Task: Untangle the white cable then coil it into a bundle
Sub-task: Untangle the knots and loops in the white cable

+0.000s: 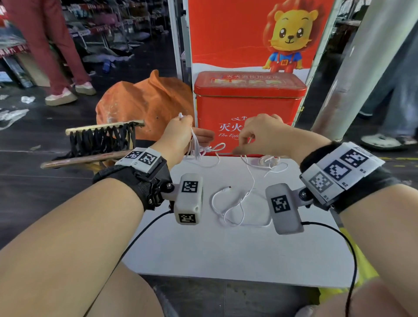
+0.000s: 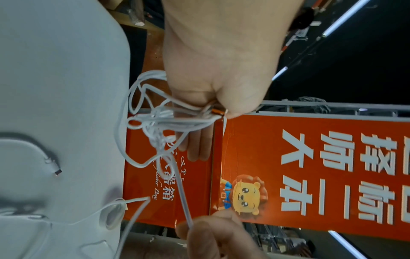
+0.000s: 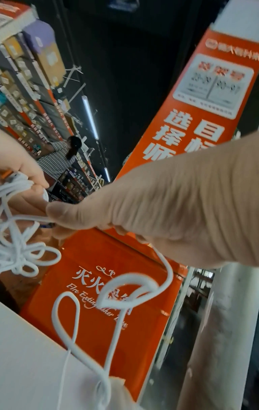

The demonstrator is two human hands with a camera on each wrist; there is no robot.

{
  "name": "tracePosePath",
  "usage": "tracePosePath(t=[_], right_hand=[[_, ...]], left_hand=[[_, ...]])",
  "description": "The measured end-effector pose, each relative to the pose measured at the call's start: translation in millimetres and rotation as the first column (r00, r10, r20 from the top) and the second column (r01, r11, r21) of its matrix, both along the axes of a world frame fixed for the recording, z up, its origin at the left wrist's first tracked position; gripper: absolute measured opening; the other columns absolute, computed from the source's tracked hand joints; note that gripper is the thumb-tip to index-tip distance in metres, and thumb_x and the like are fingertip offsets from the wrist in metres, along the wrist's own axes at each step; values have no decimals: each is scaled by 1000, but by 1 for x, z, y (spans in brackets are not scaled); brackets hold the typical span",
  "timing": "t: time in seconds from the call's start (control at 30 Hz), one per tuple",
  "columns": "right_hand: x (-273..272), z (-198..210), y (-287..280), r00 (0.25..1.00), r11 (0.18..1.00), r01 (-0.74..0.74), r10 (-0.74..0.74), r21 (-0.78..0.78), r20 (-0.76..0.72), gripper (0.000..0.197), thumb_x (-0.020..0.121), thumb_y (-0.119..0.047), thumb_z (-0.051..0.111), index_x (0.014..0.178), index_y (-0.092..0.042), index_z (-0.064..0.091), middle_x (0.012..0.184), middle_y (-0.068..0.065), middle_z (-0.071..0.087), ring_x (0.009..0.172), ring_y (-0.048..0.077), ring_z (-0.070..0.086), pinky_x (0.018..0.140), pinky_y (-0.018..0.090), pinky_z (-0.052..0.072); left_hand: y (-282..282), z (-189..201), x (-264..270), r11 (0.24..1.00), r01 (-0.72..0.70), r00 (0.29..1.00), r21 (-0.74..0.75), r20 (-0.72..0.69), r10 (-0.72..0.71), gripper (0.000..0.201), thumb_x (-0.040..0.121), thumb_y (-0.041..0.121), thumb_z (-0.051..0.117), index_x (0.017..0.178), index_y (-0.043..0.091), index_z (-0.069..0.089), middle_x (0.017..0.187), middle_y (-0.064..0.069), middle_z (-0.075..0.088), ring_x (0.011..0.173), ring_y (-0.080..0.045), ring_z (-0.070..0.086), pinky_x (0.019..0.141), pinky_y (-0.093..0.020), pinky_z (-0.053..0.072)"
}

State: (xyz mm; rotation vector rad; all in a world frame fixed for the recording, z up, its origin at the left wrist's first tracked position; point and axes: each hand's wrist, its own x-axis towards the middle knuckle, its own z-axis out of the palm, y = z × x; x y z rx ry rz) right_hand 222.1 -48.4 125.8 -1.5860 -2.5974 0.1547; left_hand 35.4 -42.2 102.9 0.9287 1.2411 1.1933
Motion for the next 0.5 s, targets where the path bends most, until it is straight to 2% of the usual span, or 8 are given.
tracePosePath(t=[0.07, 0.13, 0.2, 0.27, 0.3, 0.4, 0.5], right_hand=[[1, 1, -1, 990, 995, -38, 25, -91, -142, 25, 82, -48, 63, 79, -25, 72, 80, -15, 53, 89, 11, 48, 106, 51, 28], [0, 1, -5, 982, 990, -83, 61, -111, -181, 14, 85, -42, 64, 82, -31, 71, 85, -16, 52, 93, 10, 48, 104, 48, 29], [-2, 1, -5, 978, 994, -102, 91, -50, -186, 11, 89, -38, 60, 79, -39, 64, 92, -9, 51, 100, 14, 44, 102, 43, 25], [-5, 2, -6, 965, 995, -99, 98, 8, -244, 13, 91, -37, 56, 80, -41, 60, 98, -5, 49, 104, 18, 41, 97, 40, 23], [-7, 2, -6, 954, 995, -98, 104, 33, -281, 12, 91, -38, 56, 80, -40, 61, 99, -4, 48, 104, 18, 40, 96, 39, 23], [-10, -2, -2, 922, 994, -78, 103, 82, -373, 11, 89, -40, 58, 82, -34, 65, 95, -3, 52, 94, 14, 47, 93, 37, 31], [-10, -5, 1, 865, 991, -24, 85, 129, -494, 20, 86, -37, 63, 79, -19, 68, 76, -9, 51, 68, 1, 45, 75, 26, 37]], left_hand=[[-3, 0, -1, 999, 53, 999, -6, -3, -53, 20, 101, 12, 26, 95, -1, 40, 65, -20, 70, 68, -34, 68, 76, -44, 57], [-7, 2, 1, 994, 107, 994, -21, -19, -107, 19, 99, 9, 31, 89, -2, 43, 69, -23, 69, 66, -34, 68, 69, -42, 58], [-9, 3, 5, 986, 166, 985, -28, -41, -167, 12, 97, 8, 37, 93, 0, 45, 75, -26, 65, 61, -34, 67, 60, -40, 59], [-14, 5, 9, 975, 217, 974, -45, -64, -219, 13, 99, 10, 39, 98, 1, 48, 65, -21, 61, 50, -30, 65, 47, -32, 55], [-17, 6, 11, 965, 256, 965, -55, -52, -259, 17, 100, 12, 38, 99, -1, 49, 59, -19, 62, 47, -28, 64, 45, -31, 54], [-19, 5, 18, 932, 351, 933, -87, -46, -356, 29, 101, 17, 39, 87, -4, 53, 51, -13, 61, 45, -26, 62, 51, -32, 56], [-18, 7, 19, 911, 395, 914, -123, -53, -403, 32, 100, 20, 39, 72, 10, 48, 43, -2, 47, 38, -17, 49, 45, -22, 48]])
